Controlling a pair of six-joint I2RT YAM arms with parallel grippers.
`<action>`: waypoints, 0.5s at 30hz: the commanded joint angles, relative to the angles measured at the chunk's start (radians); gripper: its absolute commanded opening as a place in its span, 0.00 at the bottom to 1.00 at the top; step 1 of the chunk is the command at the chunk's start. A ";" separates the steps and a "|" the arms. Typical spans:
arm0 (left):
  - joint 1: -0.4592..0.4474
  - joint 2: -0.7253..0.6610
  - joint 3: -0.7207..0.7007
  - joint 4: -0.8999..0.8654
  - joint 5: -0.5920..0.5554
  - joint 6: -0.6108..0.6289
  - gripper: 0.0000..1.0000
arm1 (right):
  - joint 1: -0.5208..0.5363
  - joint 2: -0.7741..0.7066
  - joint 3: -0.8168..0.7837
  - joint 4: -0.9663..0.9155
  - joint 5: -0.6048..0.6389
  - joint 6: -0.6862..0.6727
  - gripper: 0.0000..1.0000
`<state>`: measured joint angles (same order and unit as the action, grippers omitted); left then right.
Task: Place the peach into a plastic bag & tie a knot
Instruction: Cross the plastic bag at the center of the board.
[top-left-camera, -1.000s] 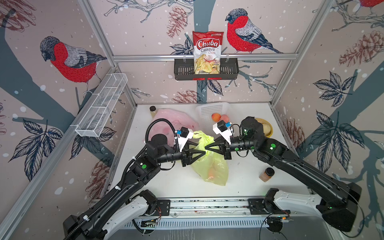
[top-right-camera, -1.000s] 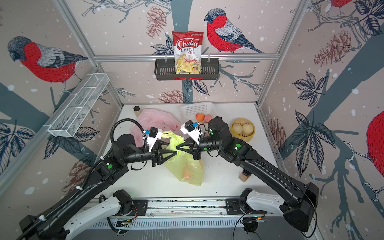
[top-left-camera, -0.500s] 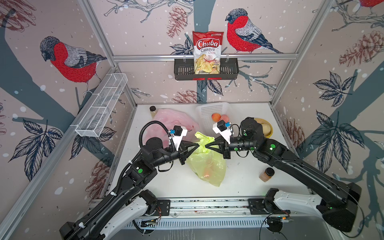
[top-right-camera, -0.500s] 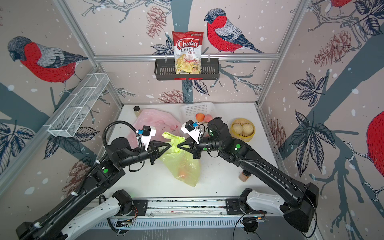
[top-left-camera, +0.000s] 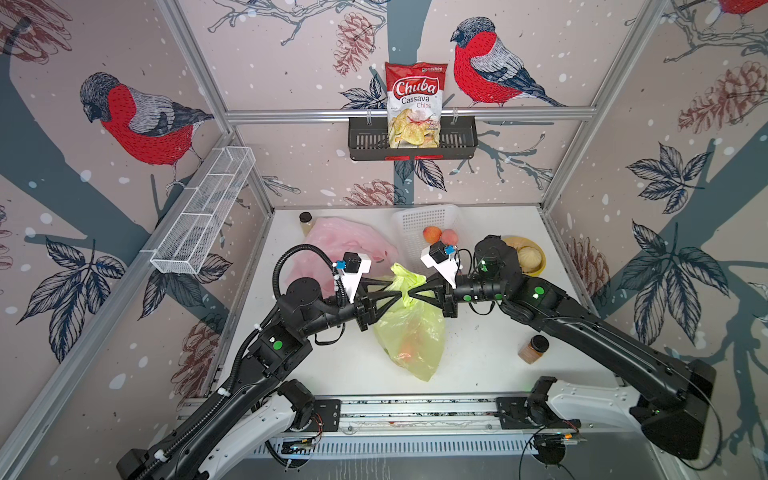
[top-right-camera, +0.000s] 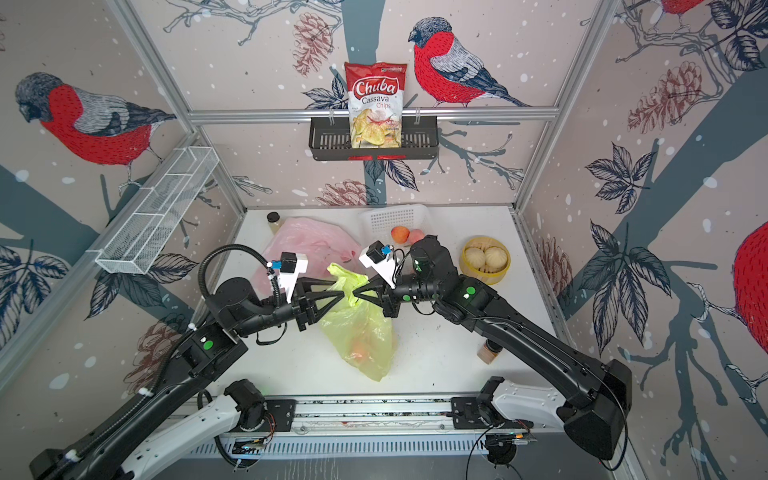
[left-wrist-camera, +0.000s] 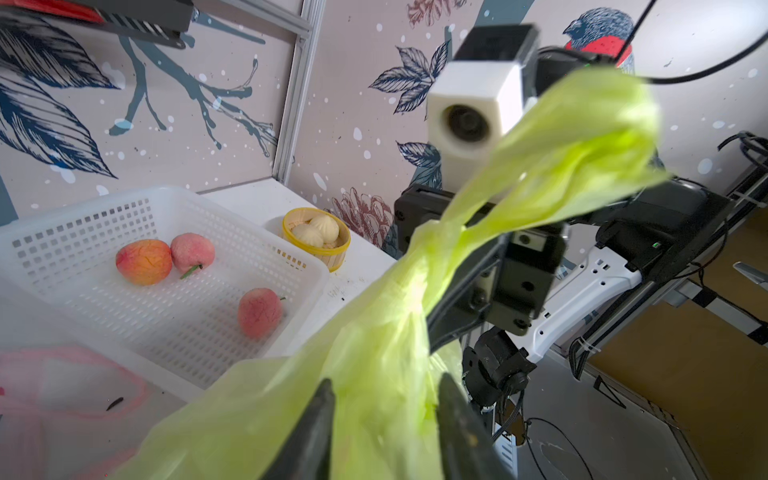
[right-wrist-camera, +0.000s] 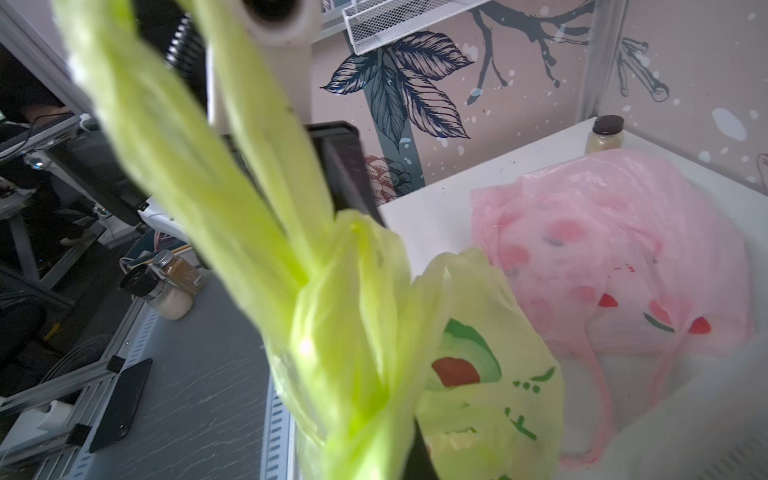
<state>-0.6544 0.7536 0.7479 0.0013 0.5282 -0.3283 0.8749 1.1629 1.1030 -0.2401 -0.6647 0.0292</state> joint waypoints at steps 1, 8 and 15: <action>0.000 0.027 0.029 -0.022 -0.002 0.065 0.73 | 0.017 0.011 0.027 0.015 -0.081 -0.017 0.00; 0.000 0.036 0.036 0.019 0.089 0.103 0.70 | 0.035 0.024 0.063 -0.049 -0.085 -0.050 0.00; 0.000 -0.009 0.027 0.000 0.121 0.080 0.00 | 0.013 0.008 0.051 -0.068 0.028 -0.048 0.00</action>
<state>-0.6556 0.7620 0.7742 -0.0238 0.6315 -0.2424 0.8928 1.1774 1.1530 -0.3004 -0.6781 -0.0044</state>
